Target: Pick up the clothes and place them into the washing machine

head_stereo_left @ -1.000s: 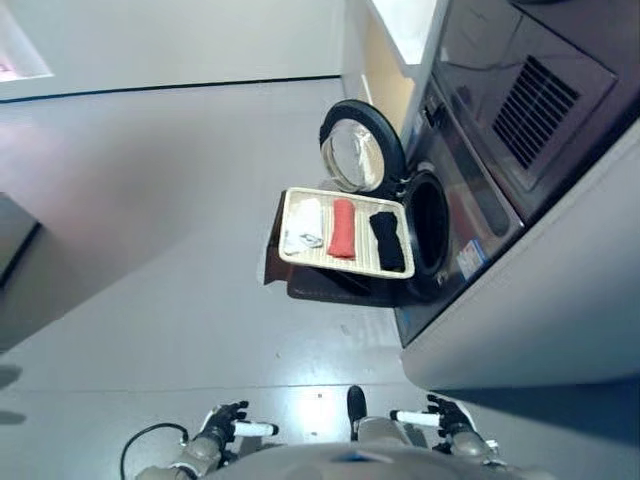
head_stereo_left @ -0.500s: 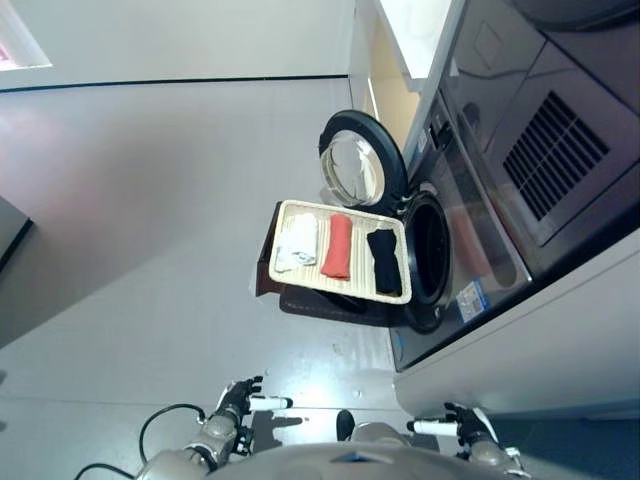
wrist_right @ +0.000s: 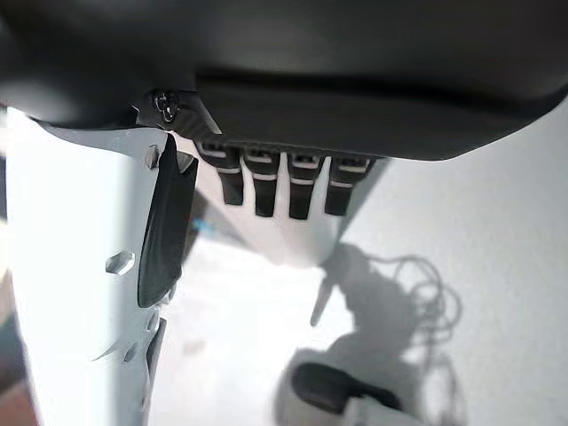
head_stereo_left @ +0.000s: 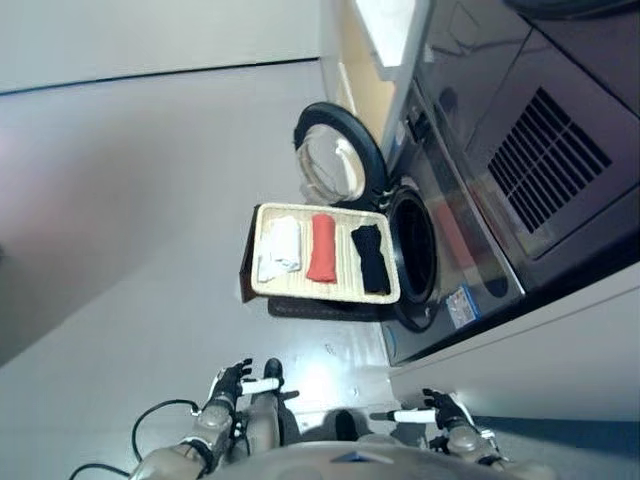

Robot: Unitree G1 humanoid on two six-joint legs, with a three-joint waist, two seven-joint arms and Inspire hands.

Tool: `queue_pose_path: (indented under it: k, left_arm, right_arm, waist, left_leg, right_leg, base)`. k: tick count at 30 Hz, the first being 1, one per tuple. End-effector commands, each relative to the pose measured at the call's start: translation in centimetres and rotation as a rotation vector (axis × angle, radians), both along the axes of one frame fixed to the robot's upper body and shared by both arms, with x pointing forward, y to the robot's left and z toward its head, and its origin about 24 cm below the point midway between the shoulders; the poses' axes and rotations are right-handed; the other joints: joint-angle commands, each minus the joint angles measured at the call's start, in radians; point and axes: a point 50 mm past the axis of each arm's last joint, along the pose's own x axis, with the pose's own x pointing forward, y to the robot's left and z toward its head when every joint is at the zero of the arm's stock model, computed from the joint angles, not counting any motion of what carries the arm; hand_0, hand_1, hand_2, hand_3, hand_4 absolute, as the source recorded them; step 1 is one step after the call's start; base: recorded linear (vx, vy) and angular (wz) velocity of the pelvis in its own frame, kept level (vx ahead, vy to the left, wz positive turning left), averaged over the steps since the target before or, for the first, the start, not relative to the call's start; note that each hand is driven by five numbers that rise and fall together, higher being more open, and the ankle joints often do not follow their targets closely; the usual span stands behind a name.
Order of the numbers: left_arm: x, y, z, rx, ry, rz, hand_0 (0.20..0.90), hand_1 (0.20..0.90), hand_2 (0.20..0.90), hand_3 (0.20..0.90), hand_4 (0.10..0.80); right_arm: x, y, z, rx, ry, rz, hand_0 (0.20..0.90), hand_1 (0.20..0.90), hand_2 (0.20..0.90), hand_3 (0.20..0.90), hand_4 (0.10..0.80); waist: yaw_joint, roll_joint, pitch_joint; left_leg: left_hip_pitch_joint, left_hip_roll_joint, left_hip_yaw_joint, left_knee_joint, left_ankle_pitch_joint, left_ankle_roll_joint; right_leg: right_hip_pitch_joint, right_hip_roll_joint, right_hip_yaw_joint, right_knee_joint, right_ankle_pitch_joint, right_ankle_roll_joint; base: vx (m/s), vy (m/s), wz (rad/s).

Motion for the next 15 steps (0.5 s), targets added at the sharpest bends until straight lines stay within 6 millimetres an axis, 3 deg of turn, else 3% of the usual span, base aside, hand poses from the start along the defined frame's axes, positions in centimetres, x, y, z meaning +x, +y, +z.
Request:
queue_pose_path:
  k: [1,2,4,6,8,10,11,13,14,15]
  left_arm:
    - [1.8,1.9,1.1,0.058,-0.090,0.003,0.900,0.900,0.900,0.900,0.800]
    - [2.6,2.4,1.5,0.071,-0.119,0.002,0.900,0.900,0.900,0.900,0.800]
    - [3.2,2.5,1.8,0.076,-0.139,-0.014,0.900,0.900,0.900,0.900,0.800]
    - [4.4,3.1,2.5,0.100,-0.176,-0.048,0.900,0.900,0.900,0.900,0.800]
    - [4.3,3.5,2.5,0.111,-0.170,-0.042,0.900,0.900,0.900,0.900,0.800]
    - [3.7,3.9,2.3,0.118,-0.148,-0.026,0.900,0.900,0.900,0.900,0.800]
    - [3.1,3.9,2.0,0.111,-0.129,-0.014,0.900,0.900,0.900,0.900,0.800]
    - [3.1,3.9,2.0,0.111,-0.129,-0.014,0.900,0.900,0.900,0.900,0.800]
    - [2.6,4.0,1.8,0.110,-0.110,-0.004,0.900,0.900,0.900,0.900,0.800]
    - [2.5,4.0,1.7,0.108,-0.106,0.000,0.900,0.900,0.900,0.900,0.800]
  right_arm:
    - [3.3,-0.6,1.4,-0.009,-0.210,-0.081,0.900,0.900,0.900,0.900,0.800]
    - [3.4,-0.2,1.4,0.011,-0.222,-0.089,0.900,0.900,0.900,0.900,0.800]
    - [3.7,0.0,1.5,0.022,-0.241,-0.089,0.900,0.900,0.900,0.900,0.800]
    - [4.3,0.3,1.7,0.042,-0.274,-0.107,0.900,0.900,0.900,0.900,0.800]
    - [4.2,0.3,1.7,0.043,-0.277,-0.106,0.900,0.900,0.900,0.900,0.800]
    - [4.0,0.4,1.6,0.045,-0.271,-0.112,0.900,0.900,0.900,0.900,0.800]
    - [3.8,0.3,1.5,0.041,-0.264,-0.109,0.900,0.900,0.900,0.900,0.800]
    - [3.8,0.3,1.5,0.041,-0.263,-0.109,0.900,0.900,0.900,0.900,0.800]
    - [3.5,0.2,1.4,0.037,-0.247,-0.100,0.900,0.900,0.900,0.900,0.800]
    - [3.5,0.2,1.4,0.038,-0.244,-0.098,0.900,0.900,0.900,0.900,0.800]
  waist:
    - [0.036,-0.070,-0.052]
    - [0.035,-0.078,-0.055]
    - [0.031,-0.080,-0.050]
    - [0.000,-0.063,-0.012]
    - [-0.017,-0.036,0.007]
    - [-0.019,-0.022,0.004]
    - [-0.029,-0.032,0.009]
    - [-0.032,-0.030,0.013]
    - [-0.043,-0.052,0.015]
    - [-0.048,-0.059,0.018]
  left_leg:
    - [-0.088,-0.061,0.033,0.072,-0.033,-0.008]
    - [-0.084,-0.081,0.045,0.100,-0.065,0.010]
    - [-0.076,-0.091,0.048,0.112,-0.082,0.021]
    - [-0.024,-0.105,0.045,0.117,-0.122,0.055]
    - [0.017,-0.093,0.037,0.106,-0.132,0.062]
    - [0.067,-0.084,0.041,0.074,-0.146,0.055]
    - [0.117,-0.097,0.035,0.054,-0.170,0.045]
    - [0.123,-0.096,0.031,0.054,-0.173,0.045]
    - [0.174,-0.121,0.029,0.033,-0.203,0.040]
    - [0.190,-0.126,0.021,0.032,-0.215,0.037]
  right_leg:
    - [0.041,-0.068,0.033,0.076,-0.020,0.071]
    - [0.012,-0.080,0.041,0.179,0.010,0.084]
    - [-0.012,-0.077,0.048,0.252,0.038,0.093]
    - [-0.140,-0.055,0.027,0.482,0.152,0.107]
    - [-0.217,-0.047,-0.031,0.571,0.130,0.098]
    - [-0.275,-0.085,-0.140,0.497,0.070,0.072]
    - [-0.305,-0.104,-0.228,0.365,0.057,0.060]
    - [-0.297,-0.103,-0.231,0.362,0.056,0.060]
    - [-0.328,-0.107,-0.290,0.198,0.119,0.064]
    - [-0.322,-0.111,-0.290,0.155,0.138,0.070]
  base:
    - [0.317,0.180,0.23]
    - [0.228,0.118,0.31]
    - [0.172,0.128,0.09]
    - [0.176,0.210,0.04]
    - [0.164,0.171,0.06]
    - [0.319,0.097,0.01]
    - [0.300,0.016,0.07]
    - [0.220,-0.026,-0.01]
    - [0.327,-0.065,-0.07]
    - [0.327,-0.065,-0.05]
